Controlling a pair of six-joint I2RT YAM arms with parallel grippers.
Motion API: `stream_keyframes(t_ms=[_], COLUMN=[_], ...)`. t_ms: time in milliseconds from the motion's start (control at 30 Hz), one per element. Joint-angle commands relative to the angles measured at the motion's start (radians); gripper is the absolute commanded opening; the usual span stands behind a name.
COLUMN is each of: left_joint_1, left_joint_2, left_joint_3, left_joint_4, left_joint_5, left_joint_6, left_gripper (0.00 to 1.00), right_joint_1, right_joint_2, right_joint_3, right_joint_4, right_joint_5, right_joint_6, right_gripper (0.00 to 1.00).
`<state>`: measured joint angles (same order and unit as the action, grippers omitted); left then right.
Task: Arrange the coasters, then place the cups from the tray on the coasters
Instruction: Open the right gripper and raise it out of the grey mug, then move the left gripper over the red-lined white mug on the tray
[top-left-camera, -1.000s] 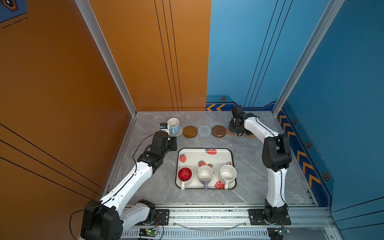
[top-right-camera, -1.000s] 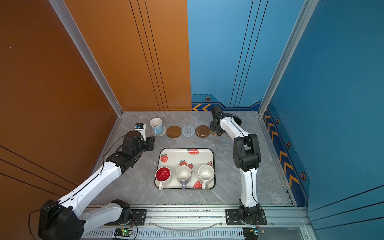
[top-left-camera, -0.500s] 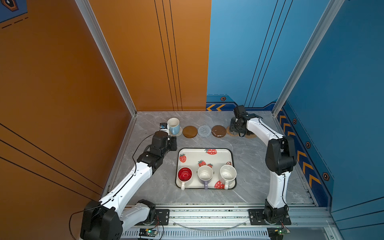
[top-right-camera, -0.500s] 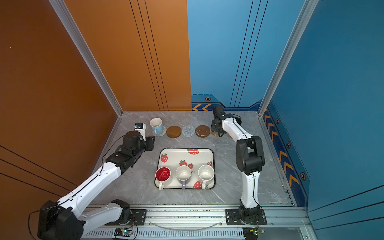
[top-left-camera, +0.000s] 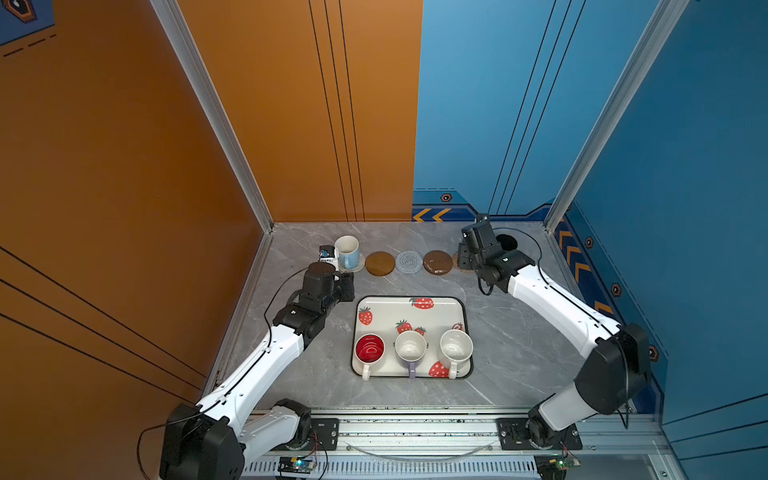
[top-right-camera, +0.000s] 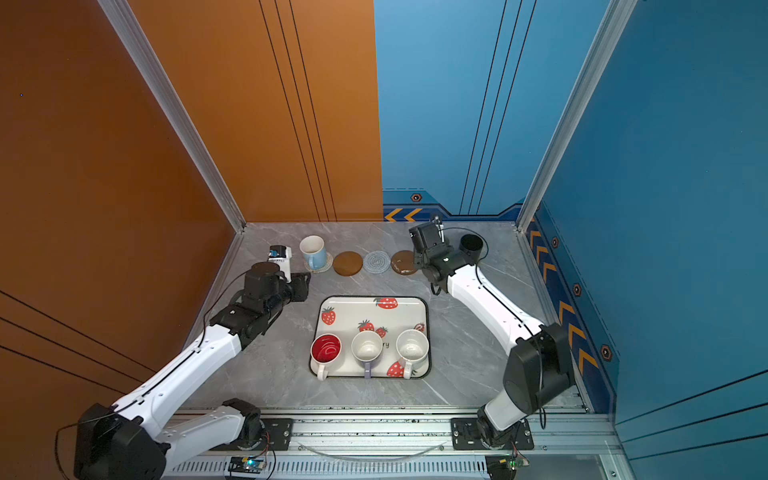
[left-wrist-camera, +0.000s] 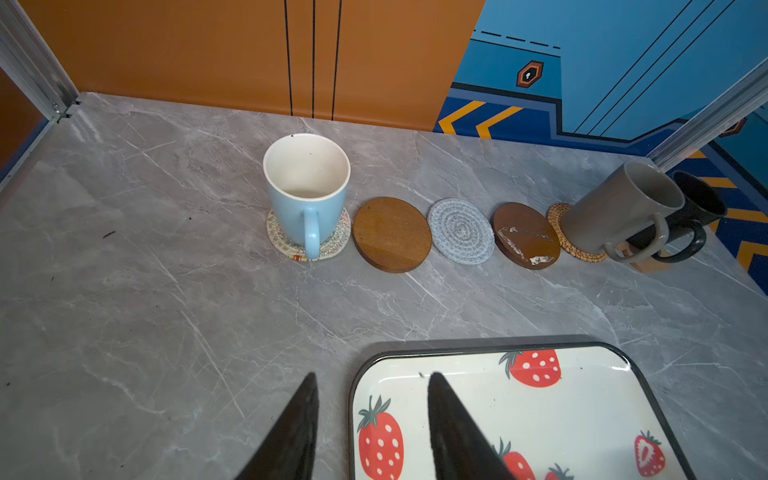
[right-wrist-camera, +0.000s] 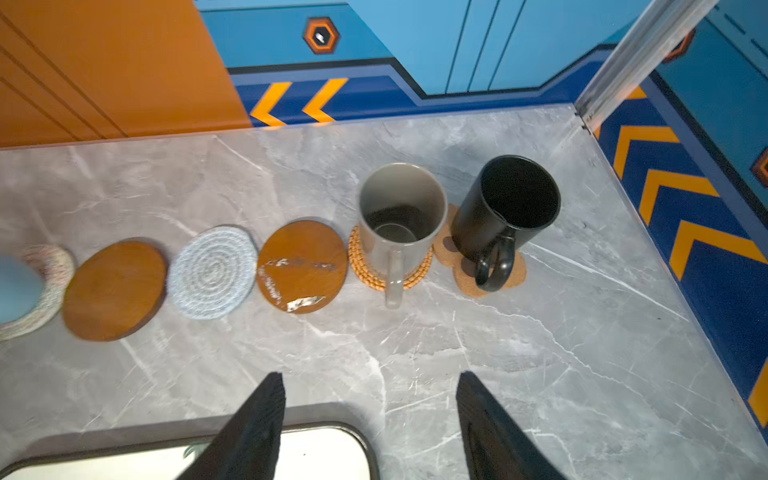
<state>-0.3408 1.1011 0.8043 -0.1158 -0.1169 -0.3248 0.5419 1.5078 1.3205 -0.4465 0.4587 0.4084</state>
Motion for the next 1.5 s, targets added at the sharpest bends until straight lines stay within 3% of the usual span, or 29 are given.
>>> stream_keyframes(t_ms=[0,67,300,700,933,1033,1200,1467], left_joint_1=[-0.009,-0.016,-0.036,-0.062,-0.144,-0.185,-0.247,-0.368], left_joint_2=[-0.012,-0.013,-0.009,0.0,0.078,0.116,0.095,0.024], left_joint_3=[0.019,0.02,0.026,0.085,0.306,0.403,0.425,0.458], left_joint_4=[0.007,0.005,0.016,-0.018,-0.311,-0.436,-0.507,-0.789], left_joint_5=[0.038,0.043,0.047,0.068,-0.008,0.013,0.088,-0.002], left_joint_6=[-0.027,-0.028,-0.041,-0.082,-0.039,-0.021,-0.017,-0.047], left_gripper=[0.44,0.43,0.43,0.43,0.46,0.48,0.48,0.48], right_joint_1=[0.088,0.123,0.216,0.225,0.218,0.206,0.18,0.134], right_joint_2=[-0.114,-0.162,-0.21,-0.167,-0.152,-0.154,-0.177,-0.216], right_joint_3=[-0.103,-0.134,-0.158,-0.175,-0.178,-0.188,-0.226,-0.29], right_joint_4=[0.222,0.309,0.246,0.264,0.276,0.276,0.286,0.32], right_joint_5=[0.101,0.069,0.07,0.039,0.025,0.012,-0.021,-0.06], right_joint_6=[0.03,0.024,0.18,0.202,0.196,0.194,0.211,0.23], right_gripper=[0.67,0.66,0.64,0.62,0.63,0.64,0.65,0.65])
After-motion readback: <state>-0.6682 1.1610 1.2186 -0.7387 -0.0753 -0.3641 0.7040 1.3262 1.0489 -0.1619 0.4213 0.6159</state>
